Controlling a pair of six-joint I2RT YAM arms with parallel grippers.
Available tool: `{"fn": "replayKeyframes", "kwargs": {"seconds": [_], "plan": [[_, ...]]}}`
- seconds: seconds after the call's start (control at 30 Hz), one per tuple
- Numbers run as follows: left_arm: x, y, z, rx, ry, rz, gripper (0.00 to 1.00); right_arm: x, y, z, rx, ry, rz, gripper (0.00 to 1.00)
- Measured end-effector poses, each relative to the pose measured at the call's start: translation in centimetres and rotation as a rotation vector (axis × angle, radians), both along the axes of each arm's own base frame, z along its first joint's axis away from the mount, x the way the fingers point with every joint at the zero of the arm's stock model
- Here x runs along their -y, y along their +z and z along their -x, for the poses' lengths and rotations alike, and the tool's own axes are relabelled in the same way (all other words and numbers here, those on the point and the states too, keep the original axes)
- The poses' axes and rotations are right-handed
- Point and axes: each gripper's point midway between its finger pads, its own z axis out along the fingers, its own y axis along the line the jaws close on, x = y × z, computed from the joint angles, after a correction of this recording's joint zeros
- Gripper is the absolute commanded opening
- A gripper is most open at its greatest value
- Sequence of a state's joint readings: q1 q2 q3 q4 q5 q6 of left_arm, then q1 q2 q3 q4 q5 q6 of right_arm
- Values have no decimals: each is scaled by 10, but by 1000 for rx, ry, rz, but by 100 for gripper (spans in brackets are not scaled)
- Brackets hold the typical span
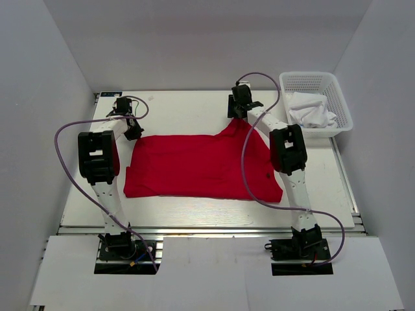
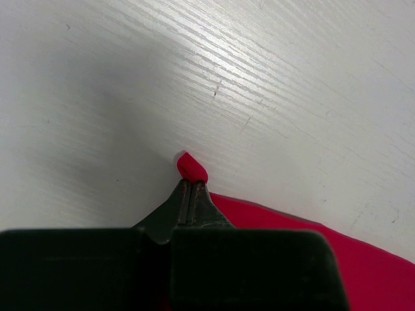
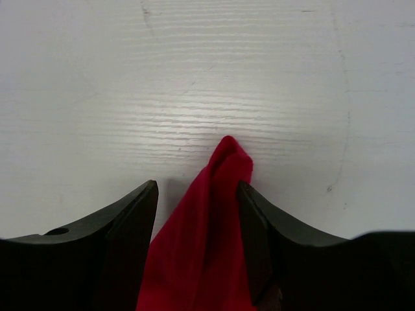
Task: Fold and stack the t-shirts
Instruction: Grap the side of the flattened tshirt furthest away from the robot with both arms, then fold the other side of the tshirt into a rectangle
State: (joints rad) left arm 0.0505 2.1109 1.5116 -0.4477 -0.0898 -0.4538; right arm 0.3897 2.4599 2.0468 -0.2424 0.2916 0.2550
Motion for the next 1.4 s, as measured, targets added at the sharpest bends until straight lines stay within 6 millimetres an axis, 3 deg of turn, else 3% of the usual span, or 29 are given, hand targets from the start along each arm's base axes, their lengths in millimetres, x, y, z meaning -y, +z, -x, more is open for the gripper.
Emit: {"fn": "replayKeyframes", "kwargs": {"seconds": [0.2, 0.33, 0.47, 0.5, 0.57, 0.83, 1.0, 1.17, 1.27, 1.4], "plan": [[0, 0, 0, -1, -1, -1, 0, -14, -1, 6, -3, 25, 0, 57], [0, 0, 0, -1, -1, -1, 0, -10, -4, 8, -20, 17, 6, 54], [0, 0, 0, -1, -1, -1, 0, -4, -6, 9, -34, 4, 15, 35], [0, 0, 0, -1, -1, -1, 0, -3, -7, 10, -36, 4, 19, 17], [0, 0, 0, -1, -1, -1, 0, -2, -7, 10, -39, 0, 23, 0], [0, 2, 5, -9, -4, -3, 0, 6, -4, 11, -14, -25, 36, 0], [0, 13, 25, -15, -4, -13, 0, 20, 16, 46, -22, -25, 42, 0], [-1, 45, 40, 44, 2, -46, 0, 38, 79, 89, 61, -44, -9, 0], [-1, 61, 54, 72, 5, -59, 0, 49, 103, 121, 91, -60, -49, 0], [-1, 71, 71, 99, 4, -62, 0, 60, 109, 164, 81, -67, -89, 0]]}}
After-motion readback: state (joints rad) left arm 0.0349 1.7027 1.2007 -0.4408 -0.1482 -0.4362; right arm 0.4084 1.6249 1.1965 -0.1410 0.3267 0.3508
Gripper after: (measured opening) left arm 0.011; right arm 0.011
